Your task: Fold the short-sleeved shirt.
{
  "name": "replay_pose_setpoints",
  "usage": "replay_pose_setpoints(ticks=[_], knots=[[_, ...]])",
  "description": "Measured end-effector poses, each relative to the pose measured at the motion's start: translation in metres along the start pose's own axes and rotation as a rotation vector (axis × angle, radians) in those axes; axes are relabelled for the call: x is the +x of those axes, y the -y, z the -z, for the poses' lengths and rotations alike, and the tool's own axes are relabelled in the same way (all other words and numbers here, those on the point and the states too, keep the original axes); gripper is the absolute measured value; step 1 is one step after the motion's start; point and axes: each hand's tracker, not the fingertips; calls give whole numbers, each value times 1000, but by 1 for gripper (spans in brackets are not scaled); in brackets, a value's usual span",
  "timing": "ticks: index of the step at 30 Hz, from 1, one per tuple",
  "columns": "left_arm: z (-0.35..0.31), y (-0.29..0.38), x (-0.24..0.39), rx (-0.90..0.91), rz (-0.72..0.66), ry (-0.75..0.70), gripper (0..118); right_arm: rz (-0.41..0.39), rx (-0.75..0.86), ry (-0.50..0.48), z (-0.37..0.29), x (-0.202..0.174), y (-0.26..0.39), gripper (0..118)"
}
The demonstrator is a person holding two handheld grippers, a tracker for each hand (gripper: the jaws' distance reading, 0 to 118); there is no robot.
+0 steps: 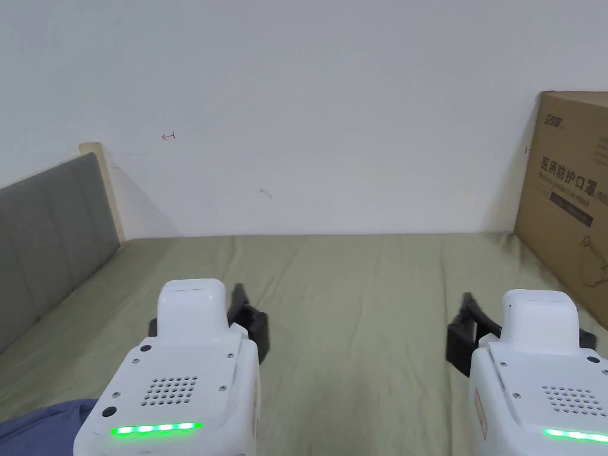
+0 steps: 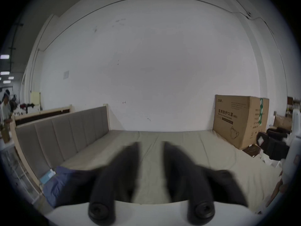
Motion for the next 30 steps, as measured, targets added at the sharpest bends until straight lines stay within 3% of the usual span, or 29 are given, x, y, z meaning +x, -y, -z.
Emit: replay_pose_setpoints(ticks=[1,3,5,12,15,19,24,30], knots=[[2,2,-2,-18,-29,-13,5,-5,-2,11,2,0,1,24],[3,6,-5,-23,-54,-49,0,18,-4,-18,0,4,2,21],[6,5,-7,-31,-43,-37,0,48,17,-37,-1,8,4,10],[9,5,-8,-44,-44,-29,0,62,-16,-76,4,8,4,4],[12,5,-10,-49,-39,-26,0,27,-13,-73,5,5,5,4],[13,5,-9,-54,-42,-21,0,53,-23,-96,6,5,4,4],[11,1,-16,-57,-33,-27,0,24,-25,-128,7,-6,0,4],[-7,-2,-57,-61,-27,-165,0,35,-32,-293,16,-50,-6,4]])
